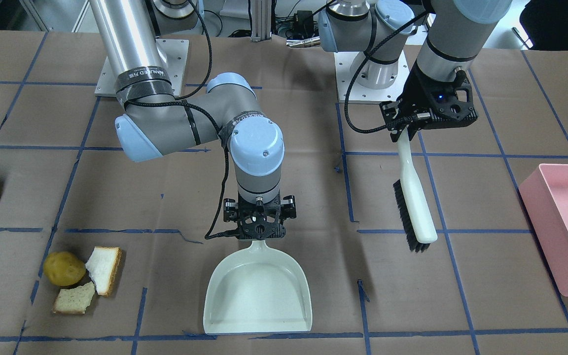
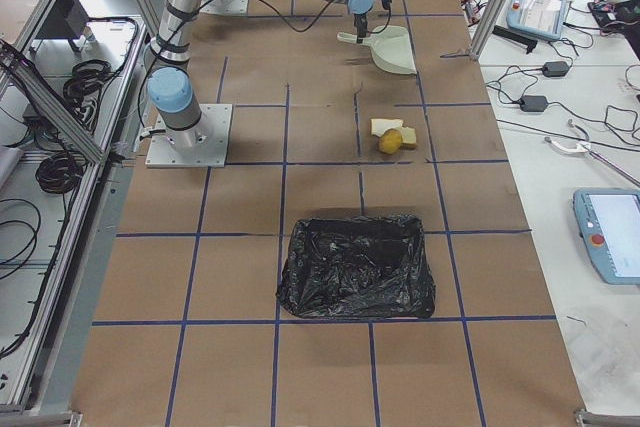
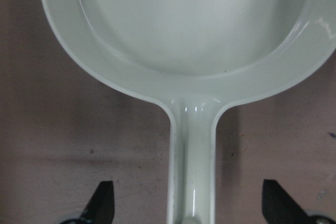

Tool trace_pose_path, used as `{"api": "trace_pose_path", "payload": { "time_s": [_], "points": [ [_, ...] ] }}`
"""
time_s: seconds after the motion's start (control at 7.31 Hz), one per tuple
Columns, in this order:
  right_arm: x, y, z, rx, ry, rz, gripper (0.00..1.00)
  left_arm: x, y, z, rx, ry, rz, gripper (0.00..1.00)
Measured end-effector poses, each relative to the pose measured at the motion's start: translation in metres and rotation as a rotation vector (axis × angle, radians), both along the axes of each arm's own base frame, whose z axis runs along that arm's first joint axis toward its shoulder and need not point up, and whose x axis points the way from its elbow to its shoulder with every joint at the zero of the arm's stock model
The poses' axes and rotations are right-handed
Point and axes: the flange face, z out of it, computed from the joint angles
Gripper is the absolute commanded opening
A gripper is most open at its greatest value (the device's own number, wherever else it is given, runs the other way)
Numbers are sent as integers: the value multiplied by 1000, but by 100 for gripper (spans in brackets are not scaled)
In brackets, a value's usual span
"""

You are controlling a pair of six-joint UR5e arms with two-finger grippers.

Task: Sweep and dump trash in nearest bin
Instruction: 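Grasp the white dustpan handle with the right gripper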

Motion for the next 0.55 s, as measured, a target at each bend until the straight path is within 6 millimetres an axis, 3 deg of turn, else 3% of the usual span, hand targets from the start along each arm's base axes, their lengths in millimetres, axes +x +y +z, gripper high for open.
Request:
{"api": "trace_pose_path", "payload": {
  "time_s": [0.55],
  "points": [
    [-3, 2, -14, 9, 6, -48, 100, -1, 1, -1, 3, 4, -2, 6]
  ]
}}
